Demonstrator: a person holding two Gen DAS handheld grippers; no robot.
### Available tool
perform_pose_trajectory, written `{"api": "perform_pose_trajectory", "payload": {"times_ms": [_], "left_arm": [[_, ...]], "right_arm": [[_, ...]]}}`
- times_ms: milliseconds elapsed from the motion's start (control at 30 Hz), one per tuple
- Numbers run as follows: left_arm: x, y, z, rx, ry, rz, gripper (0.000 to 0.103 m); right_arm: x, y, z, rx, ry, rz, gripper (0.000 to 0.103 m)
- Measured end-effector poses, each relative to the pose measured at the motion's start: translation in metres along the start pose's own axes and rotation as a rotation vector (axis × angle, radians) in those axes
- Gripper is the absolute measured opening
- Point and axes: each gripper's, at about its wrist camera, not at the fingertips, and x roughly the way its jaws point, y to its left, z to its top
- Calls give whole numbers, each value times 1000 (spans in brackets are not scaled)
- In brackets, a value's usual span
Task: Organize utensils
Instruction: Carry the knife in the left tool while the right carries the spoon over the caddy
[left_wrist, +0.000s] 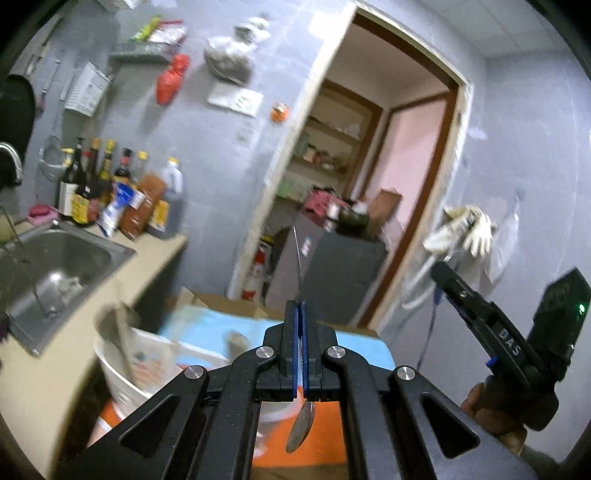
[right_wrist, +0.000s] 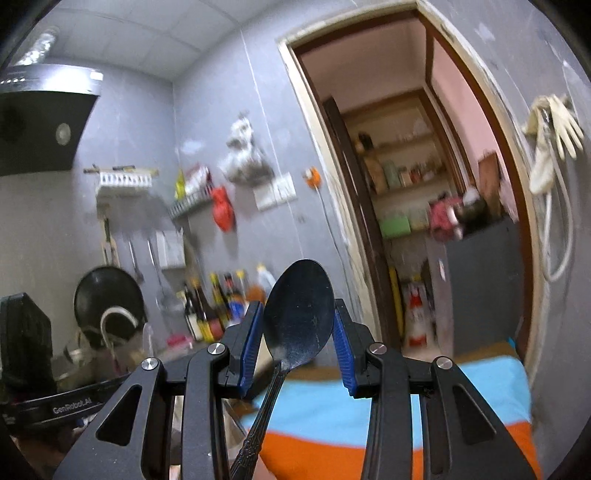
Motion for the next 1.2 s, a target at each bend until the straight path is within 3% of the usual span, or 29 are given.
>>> {"api": "perform_pose_trajectory", "payload": {"times_ms": [167, 333, 700, 933, 1200], "left_arm": [[-7, 53, 28, -4, -97, 58, 0], [2, 96, 37, -22, -140, 91, 0], [8, 122, 3, -65, -177, 81, 0], [15, 117, -14, -47, -118, 93, 0], [19, 119, -31, -57, -39, 90, 0]], "right_arm": [[23, 36, -6, -69, -81, -27, 35], [43, 67, -24, -170, -122, -79, 35], [58, 98, -70, -363, -123, -135, 35], [65, 106, -93, -441, -83, -163, 35], [65, 106, -102, -437, -27, -180, 36]]}}
